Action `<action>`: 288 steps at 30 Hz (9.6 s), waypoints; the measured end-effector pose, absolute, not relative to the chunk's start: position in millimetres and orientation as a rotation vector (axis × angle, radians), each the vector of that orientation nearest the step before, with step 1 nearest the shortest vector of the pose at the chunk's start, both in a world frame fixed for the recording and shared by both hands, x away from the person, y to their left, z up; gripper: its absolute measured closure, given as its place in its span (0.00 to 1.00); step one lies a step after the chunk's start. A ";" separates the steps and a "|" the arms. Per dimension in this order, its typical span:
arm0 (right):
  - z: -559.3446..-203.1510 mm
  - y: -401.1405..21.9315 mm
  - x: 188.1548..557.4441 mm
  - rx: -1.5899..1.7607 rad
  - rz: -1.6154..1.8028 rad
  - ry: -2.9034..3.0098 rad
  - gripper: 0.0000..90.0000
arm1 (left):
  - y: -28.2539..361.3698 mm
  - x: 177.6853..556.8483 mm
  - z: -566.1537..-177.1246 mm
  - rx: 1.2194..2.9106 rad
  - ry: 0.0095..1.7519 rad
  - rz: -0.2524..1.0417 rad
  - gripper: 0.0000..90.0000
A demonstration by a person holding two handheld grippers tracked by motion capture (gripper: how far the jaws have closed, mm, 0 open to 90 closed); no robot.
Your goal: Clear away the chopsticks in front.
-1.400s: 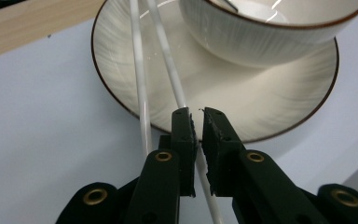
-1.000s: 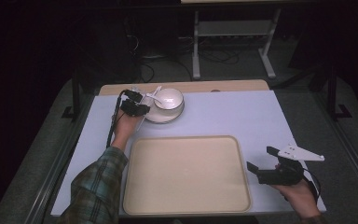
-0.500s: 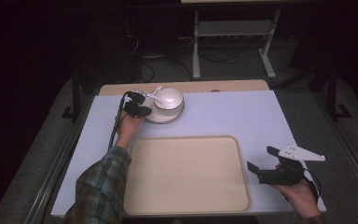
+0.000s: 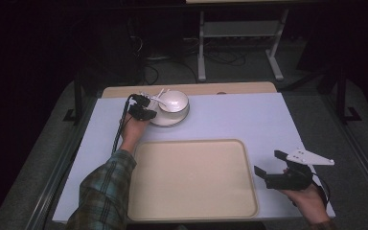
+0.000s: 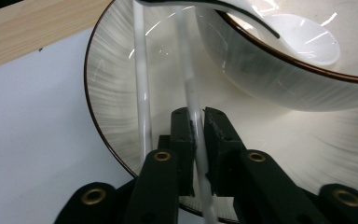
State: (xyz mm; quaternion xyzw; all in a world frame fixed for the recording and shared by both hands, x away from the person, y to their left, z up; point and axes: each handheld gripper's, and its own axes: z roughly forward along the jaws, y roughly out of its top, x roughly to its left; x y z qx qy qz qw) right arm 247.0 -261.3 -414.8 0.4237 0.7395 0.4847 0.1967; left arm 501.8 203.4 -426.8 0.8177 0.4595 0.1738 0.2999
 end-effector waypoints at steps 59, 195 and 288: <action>-413.7 -254.3 253.3 1.158 1.371 2.089 0.03 | 257.6 453.1 -386.9 2.111 1.313 0.435 0.94; -414.1 -256.8 250.2 1.163 1.364 2.088 0.03 | 119.0 364.8 -432.4 2.342 0.860 0.139 1.00; -413.3 -256.5 250.4 1.165 1.369 2.084 0.03 | 227.7 333.2 -428.0 2.300 1.113 0.234 1.00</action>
